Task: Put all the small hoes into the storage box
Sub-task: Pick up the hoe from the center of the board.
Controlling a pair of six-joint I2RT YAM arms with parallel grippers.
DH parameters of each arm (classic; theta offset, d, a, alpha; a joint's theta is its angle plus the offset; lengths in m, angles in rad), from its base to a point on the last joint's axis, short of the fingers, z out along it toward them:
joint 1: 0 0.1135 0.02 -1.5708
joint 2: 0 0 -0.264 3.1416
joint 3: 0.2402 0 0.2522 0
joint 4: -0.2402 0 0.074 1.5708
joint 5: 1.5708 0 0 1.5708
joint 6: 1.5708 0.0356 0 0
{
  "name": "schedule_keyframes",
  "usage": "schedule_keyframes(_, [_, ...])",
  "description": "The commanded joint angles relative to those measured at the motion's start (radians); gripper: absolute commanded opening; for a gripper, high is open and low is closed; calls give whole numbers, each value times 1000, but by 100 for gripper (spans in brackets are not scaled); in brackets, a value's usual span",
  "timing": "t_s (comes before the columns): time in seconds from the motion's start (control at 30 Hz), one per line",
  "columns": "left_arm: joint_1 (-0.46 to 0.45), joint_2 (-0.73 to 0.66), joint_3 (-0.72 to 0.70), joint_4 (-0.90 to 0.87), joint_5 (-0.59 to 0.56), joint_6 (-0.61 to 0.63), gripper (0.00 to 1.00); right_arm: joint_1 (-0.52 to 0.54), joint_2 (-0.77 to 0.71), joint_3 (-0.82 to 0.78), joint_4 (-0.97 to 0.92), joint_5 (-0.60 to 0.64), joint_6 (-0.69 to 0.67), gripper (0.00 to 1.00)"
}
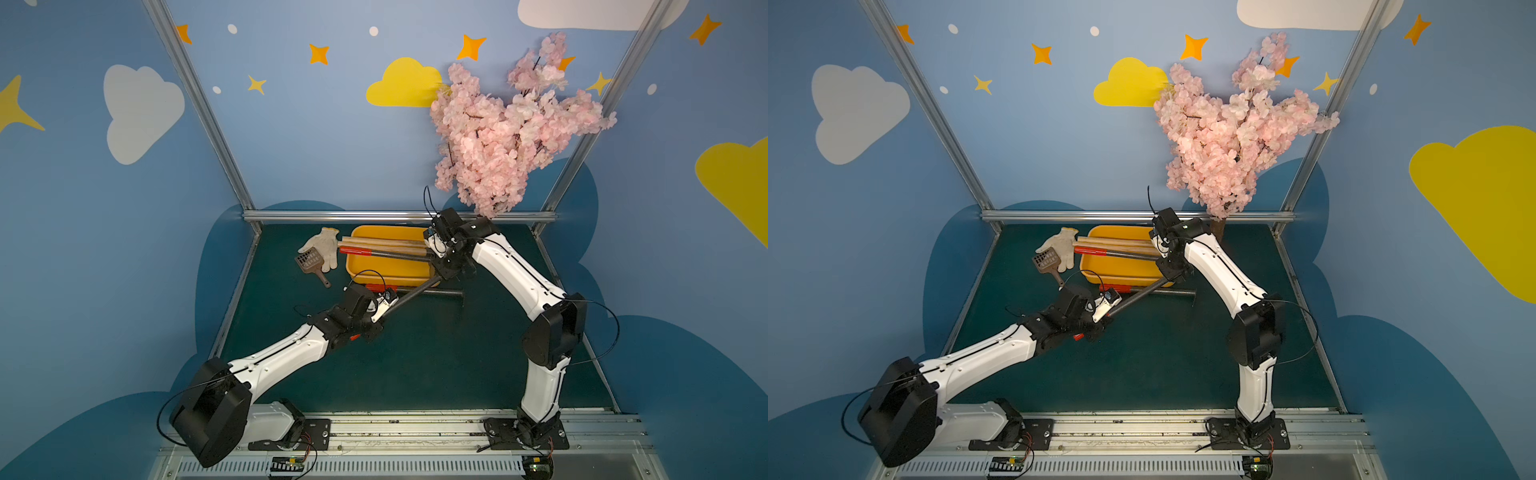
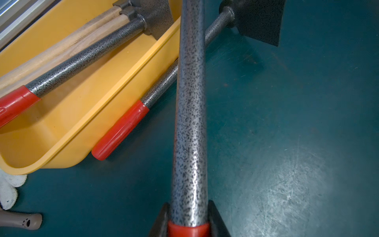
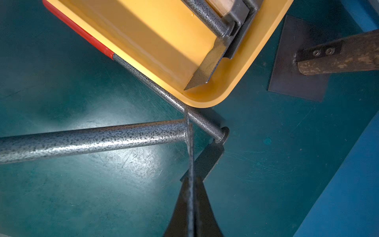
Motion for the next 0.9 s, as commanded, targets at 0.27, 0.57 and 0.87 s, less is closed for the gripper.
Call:
schedule_keyframes(0.27, [89,-97,-115,283,229,-276,2,-46,-233,-201,261,-20,152,32])
schedule_keyframes(0.57, [197,-84,-126,362,515,-390,2,-69,-588,-655,725,-94,158,37])
schedule_keyframes(0.87, [209,-15,-41,289,694,-404,2,-74,-637,-747,853,-179,79,34])
